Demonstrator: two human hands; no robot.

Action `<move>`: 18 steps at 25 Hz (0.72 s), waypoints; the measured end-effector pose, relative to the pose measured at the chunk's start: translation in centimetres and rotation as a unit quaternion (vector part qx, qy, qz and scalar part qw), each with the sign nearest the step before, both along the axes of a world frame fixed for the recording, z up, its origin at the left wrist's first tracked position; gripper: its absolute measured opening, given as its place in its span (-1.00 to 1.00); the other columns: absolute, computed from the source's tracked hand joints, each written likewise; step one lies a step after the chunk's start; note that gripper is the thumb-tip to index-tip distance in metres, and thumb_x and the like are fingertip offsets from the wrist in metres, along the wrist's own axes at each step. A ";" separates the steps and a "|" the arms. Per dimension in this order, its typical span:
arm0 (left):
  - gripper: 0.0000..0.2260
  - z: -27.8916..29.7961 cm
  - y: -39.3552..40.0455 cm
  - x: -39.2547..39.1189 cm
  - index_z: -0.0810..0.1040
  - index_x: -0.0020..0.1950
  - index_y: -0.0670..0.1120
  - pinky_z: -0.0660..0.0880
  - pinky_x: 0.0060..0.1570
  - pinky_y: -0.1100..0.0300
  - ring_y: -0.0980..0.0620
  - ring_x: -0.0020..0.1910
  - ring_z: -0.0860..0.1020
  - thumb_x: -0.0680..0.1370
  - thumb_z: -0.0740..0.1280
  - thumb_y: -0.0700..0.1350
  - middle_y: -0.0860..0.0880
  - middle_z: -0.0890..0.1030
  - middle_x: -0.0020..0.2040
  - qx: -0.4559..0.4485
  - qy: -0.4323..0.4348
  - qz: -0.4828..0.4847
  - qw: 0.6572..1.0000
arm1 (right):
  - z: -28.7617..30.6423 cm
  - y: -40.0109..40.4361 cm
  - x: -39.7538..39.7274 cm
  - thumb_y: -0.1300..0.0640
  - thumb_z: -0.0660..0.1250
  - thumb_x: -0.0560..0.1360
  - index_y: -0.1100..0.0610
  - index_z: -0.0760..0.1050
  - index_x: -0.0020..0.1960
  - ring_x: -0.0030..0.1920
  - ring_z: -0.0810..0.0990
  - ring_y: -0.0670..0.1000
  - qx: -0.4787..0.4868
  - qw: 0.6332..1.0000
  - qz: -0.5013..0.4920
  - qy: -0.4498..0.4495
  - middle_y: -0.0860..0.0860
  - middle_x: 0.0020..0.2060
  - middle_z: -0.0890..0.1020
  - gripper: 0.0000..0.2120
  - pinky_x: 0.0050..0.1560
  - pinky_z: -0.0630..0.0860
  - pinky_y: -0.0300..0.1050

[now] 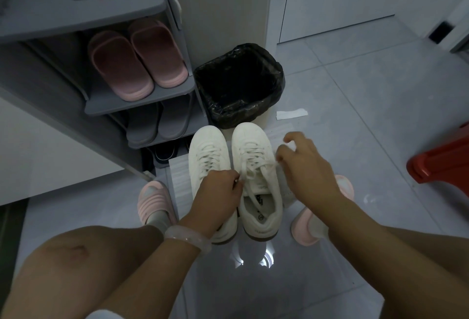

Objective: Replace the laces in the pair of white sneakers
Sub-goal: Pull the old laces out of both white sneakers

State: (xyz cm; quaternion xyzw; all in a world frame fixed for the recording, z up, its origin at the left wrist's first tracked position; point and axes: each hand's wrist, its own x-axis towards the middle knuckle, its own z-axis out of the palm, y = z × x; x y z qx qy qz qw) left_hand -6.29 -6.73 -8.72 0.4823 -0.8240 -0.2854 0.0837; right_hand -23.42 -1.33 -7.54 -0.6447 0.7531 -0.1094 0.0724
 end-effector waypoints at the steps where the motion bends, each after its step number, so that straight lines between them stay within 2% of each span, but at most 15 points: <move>1: -0.75 -0.1 -0.1 0.0 0.50 -0.26 -0.22 0.24 -0.31 0.27 -0.05 -0.25 0.55 0.57 0.21 -0.14 -0.21 0.62 -0.25 -0.003 -0.002 0.000 1.000 | 0.5 -0.2 -0.6 0.26 0.22 0.49 0.21 0.46 0.02 0.10 0.44 0.15 -0.022 0.999 -0.049 -0.010 0.14 0.24 0.37 -0.88 -0.28 0.34 -0.11; 3: -0.73 -0.3 -0.1 -0.1 0.56 -0.17 -0.27 0.32 -0.27 0.24 -0.06 -0.23 0.57 0.57 0.22 -0.12 -0.20 0.63 -0.25 -0.002 -0.003 0.003 1.000 | 1.7 -0.5 -1.9 0.27 0.21 0.52 0.22 0.47 0.03 0.07 0.46 0.15 -0.059 0.986 -0.150 -0.039 0.14 0.21 0.39 -0.89 -0.23 0.38 -0.10; 4: -0.71 -0.2 -0.1 -0.1 0.58 -0.15 -0.28 0.36 -0.24 0.24 -0.04 -0.27 0.57 0.57 0.22 -0.09 -0.19 0.63 -0.27 0.003 0.007 0.007 1.000 | 2.0 -0.5 -2.4 0.24 0.22 0.54 0.21 0.48 0.05 0.07 0.46 0.13 -0.061 0.983 -0.164 -0.050 0.12 0.20 0.39 -0.87 -0.20 0.37 -0.11; 7: -0.68 0.4 -0.2 -0.3 0.58 -0.20 -0.26 0.35 -0.30 0.31 0.06 -0.35 0.48 0.59 0.20 -0.09 -0.14 0.58 -0.31 -0.006 0.044 0.018 0.999 | 1.6 0.0 -1.5 0.12 0.27 0.52 0.11 0.44 0.21 0.11 0.45 0.05 0.014 0.993 -0.060 -0.097 0.04 0.23 0.35 -0.73 -0.14 0.36 -0.17; 9: -0.77 0.7 -0.7 -0.7 0.63 -0.13 -0.24 0.35 -0.18 0.28 0.01 -0.21 0.53 0.56 0.25 -0.14 -0.14 0.62 -0.19 -0.016 0.068 0.032 0.997 | 0.7 0.4 0.0 0.01 0.29 0.50 0.05 0.38 0.29 0.13 0.44 0.00 0.090 0.985 -0.001 -0.147 0.00 0.20 0.36 -0.62 -0.05 0.38 -0.20; 11: -0.83 0.8 -0.8 -1.2 0.64 -0.02 -0.19 0.33 -0.09 0.30 -0.01 -0.09 0.55 0.54 0.30 -0.14 -0.10 0.63 -0.07 -0.010 0.059 0.040 0.997 | -0.1 0.6 1.0 -0.04 0.29 0.50 0.05 0.34 0.33 0.12 0.45 0.01 0.131 0.977 0.014 -0.166 0.01 0.16 0.39 -0.57 -0.01 0.39 -0.18; 14: -0.82 0.7 -0.3 -2.2 0.57 -0.03 -0.20 0.33 -0.07 0.22 -0.04 -0.03 0.52 0.57 0.23 -0.13 -0.12 0.58 -0.05 -0.043 -0.001 0.012 0.999 | -0.5 0.8 1.4 -0.01 0.26 0.52 0.07 0.30 0.33 0.07 0.50 0.04 0.123 0.978 0.004 -0.168 0.02 0.14 0.46 -0.58 -0.06 0.37 -0.16; 16: -0.85 0.6 0.0 -2.5 0.48 -0.09 -0.17 0.35 -0.13 0.17 -0.05 -0.11 0.52 0.59 0.17 -0.17 -0.12 0.56 -0.12 -0.023 0.041 0.060 0.997 | -0.7 0.7 1.7 0.04 0.23 0.54 0.10 0.29 0.31 0.06 0.51 0.07 0.114 0.981 0.003 -0.156 0.03 0.13 0.50 -0.63 -0.06 0.39 -0.13; 18: -0.85 0.4 -0.2 -2.8 0.40 -0.14 -0.13 0.47 -0.11 0.05 -0.08 -0.19 0.54 0.61 0.12 -0.18 -0.11 0.56 -0.22 0.054 0.126 0.131 0.982 | -0.8 0.5 2.0 0.08 0.21 0.54 0.12 0.29 0.27 0.04 0.52 0.11 0.116 0.983 0.005 -0.140 0.06 0.12 0.51 -0.67 -0.05 0.43 -0.08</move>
